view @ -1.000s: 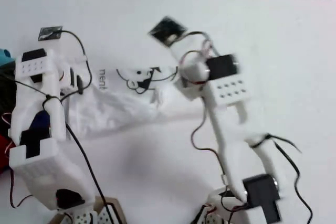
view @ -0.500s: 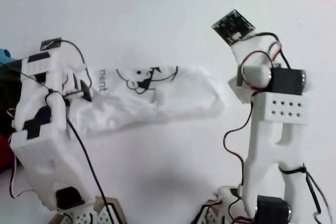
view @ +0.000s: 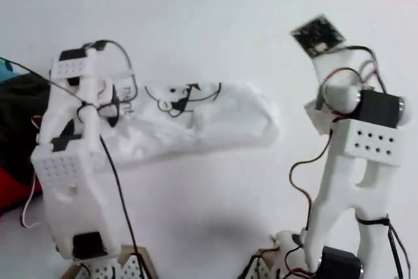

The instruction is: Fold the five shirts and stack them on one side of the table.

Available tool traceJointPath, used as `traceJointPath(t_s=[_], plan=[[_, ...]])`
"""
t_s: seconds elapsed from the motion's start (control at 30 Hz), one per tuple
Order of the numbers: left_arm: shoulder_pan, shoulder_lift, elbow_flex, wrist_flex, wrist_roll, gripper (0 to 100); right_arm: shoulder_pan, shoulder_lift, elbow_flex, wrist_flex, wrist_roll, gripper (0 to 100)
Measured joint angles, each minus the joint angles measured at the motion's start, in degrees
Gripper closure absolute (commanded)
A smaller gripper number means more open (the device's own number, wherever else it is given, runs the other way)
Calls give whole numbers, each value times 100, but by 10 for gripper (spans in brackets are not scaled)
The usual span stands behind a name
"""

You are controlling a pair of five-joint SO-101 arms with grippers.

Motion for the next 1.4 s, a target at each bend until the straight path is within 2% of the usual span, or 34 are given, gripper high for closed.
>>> traceJointPath(t_s=[0.13,0.33,0.53,0.63,0.77,0.87,1.13,1.4], plan=[[0,158,-484,404,-35,975,378,0,1090,-466,-9,976],[-123,237,-1468,1319,-264,975,923,-396,3191,-1952,-18,976],[-246,35,-1626,1442,-273,975,1020,-1213,5354,-3587,-26,976],[167,-527,-1319,1451,-308,975,1011,-1512,6321,-4431,-26,976],[1090,-1415,-967,1451,-308,975,1011,-1776,7156,-5363,-26,976],[1864,-1996,-932,1451,-308,975,1081,-1881,7262,-5574,-308,976],[3341,-2365,-932,1380,-308,975,2092,-1908,7288,-6295,-2048,975],[4202,-2365,-932,782,-308,975,2145,-1908,7288,-6338,-2303,975]])
